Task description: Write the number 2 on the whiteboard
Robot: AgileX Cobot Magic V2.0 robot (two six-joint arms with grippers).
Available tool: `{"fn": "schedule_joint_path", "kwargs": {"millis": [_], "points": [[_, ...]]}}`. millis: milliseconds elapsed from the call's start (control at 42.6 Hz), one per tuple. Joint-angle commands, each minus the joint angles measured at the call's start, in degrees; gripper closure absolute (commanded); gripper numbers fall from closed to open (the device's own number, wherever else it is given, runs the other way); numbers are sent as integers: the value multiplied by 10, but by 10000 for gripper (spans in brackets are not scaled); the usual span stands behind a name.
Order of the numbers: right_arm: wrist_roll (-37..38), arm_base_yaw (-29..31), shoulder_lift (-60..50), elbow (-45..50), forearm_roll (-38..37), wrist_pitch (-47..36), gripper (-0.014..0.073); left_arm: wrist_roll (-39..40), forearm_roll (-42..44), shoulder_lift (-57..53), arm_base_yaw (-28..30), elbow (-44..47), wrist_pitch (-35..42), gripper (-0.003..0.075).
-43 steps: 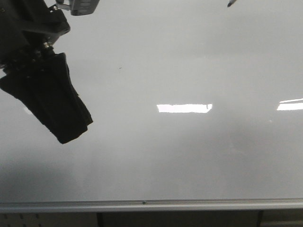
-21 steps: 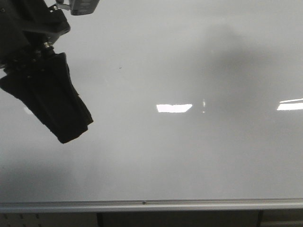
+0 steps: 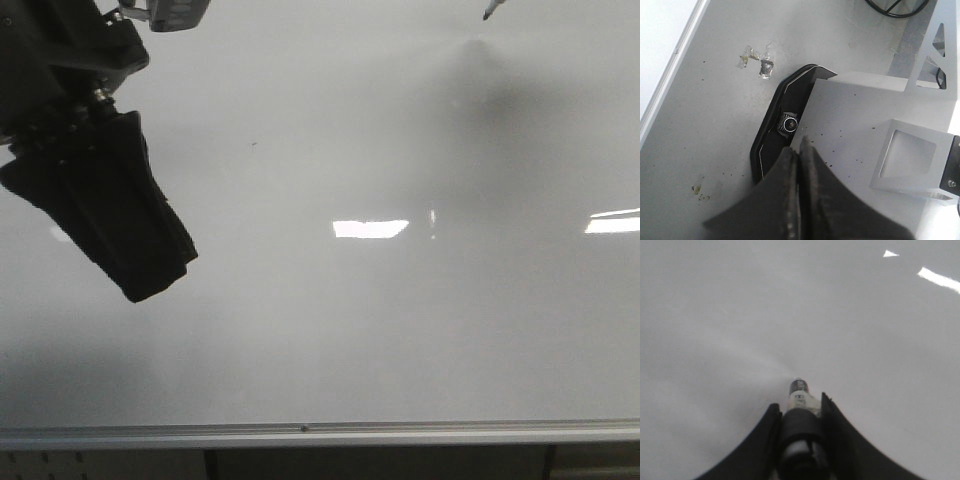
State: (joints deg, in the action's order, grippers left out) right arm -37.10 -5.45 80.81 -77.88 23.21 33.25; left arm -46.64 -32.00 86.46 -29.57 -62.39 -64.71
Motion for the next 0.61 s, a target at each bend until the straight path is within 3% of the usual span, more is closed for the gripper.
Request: {"fn": "schedule_joint_path", "kwargs": {"millis": [0, 587], "points": [[2, 4, -15, -23, 7, -50, 701, 2, -27, -20, -4, -19, 2, 740], [2, 4, -6, -23, 7, -66, 701, 2, -27, -20, -4, -19, 2, 740]]}}
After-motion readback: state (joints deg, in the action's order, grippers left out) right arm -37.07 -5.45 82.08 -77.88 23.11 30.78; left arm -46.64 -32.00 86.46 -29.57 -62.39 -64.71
